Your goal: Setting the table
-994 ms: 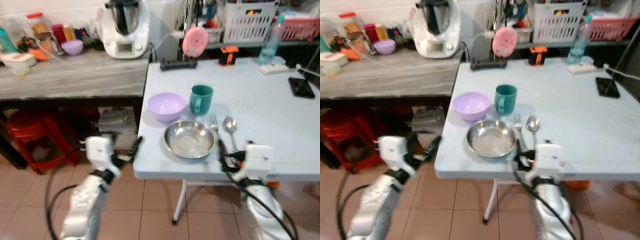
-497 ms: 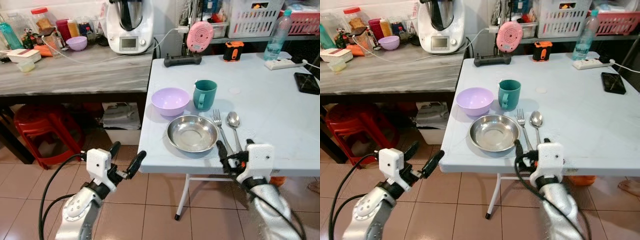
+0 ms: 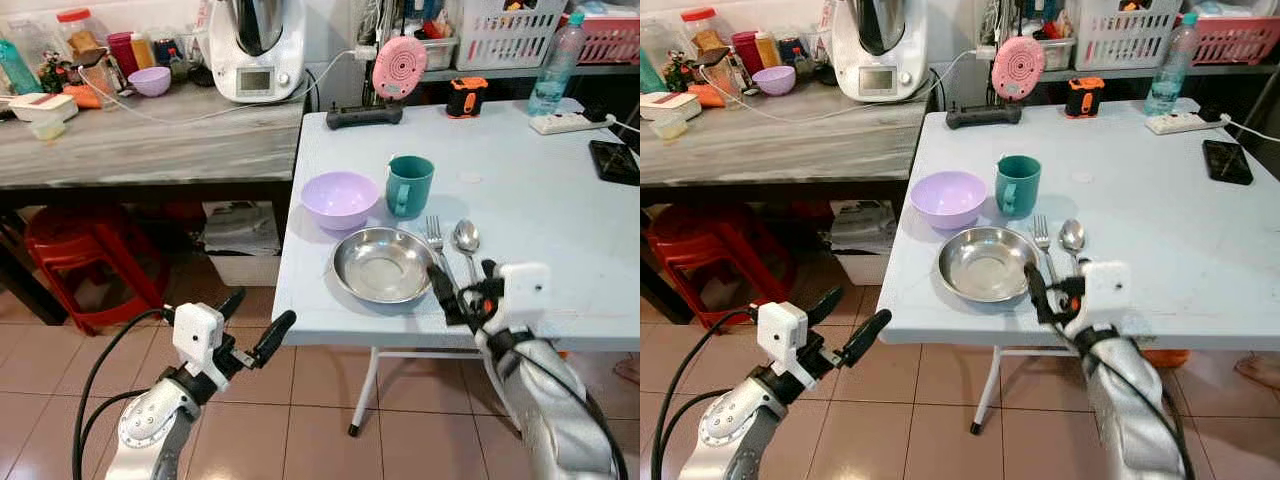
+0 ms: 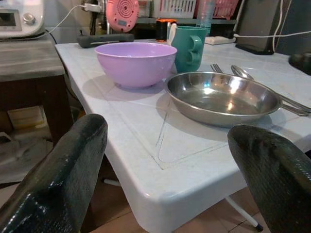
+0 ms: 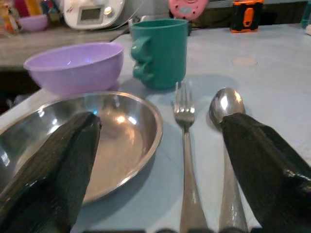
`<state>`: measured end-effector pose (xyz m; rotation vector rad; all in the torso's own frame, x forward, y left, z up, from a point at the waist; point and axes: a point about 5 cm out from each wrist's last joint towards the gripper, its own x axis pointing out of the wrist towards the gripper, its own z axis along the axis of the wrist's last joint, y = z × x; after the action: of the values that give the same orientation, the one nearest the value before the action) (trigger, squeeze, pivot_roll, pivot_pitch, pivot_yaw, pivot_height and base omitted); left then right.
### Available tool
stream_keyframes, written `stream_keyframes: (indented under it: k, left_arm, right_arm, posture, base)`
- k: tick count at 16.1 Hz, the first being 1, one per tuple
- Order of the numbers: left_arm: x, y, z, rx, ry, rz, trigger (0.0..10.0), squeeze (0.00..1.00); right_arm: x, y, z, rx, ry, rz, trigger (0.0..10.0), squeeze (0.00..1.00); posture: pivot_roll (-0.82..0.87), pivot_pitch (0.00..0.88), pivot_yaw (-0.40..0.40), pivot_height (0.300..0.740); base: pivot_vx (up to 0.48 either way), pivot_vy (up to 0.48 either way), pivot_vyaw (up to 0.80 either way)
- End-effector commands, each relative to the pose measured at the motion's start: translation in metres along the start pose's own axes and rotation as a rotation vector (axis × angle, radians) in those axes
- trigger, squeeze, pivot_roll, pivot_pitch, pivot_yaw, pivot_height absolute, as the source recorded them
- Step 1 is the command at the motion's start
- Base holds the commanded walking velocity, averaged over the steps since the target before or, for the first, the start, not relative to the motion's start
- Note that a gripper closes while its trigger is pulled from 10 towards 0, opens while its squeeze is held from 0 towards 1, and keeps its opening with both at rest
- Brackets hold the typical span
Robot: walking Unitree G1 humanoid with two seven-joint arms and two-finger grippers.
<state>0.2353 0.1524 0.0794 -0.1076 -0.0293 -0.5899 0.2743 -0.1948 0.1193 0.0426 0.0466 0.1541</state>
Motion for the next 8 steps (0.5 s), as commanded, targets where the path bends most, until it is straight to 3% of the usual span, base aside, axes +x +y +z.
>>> stream_keyframes:
  k: [1,4,8]
  left_arm:
    - [-0.002,0.002,0.006,0.036,-0.014,-0.012,10.0,0.00]
    - [-0.002,0.002,0.008,0.046,-0.015,-0.013,10.0,0.00]
    - [0.001,0.001,0.010,0.052,-0.023,-0.015,10.0,0.00]
  right_arm:
    - [0.004,-0.004,0.000,0.031,0.018,0.009,10.0,0.00]
    - [0.015,-0.005,-0.003,0.055,0.049,0.045,10.0,0.00]
    - [0.030,0.008,-0.009,0.109,0.106,0.091,10.0,0.00]
  posture:
    - [-0.08,0.000,0.088,0.740]
    - [-0.08,0.000,0.099,0.740]
    - [-0.07,0.000,0.101,0.740]
  base:
    - [0.000,0.000,0.00]
    - [0.000,0.000,0.00]
    - [0.000,0.000,0.00]
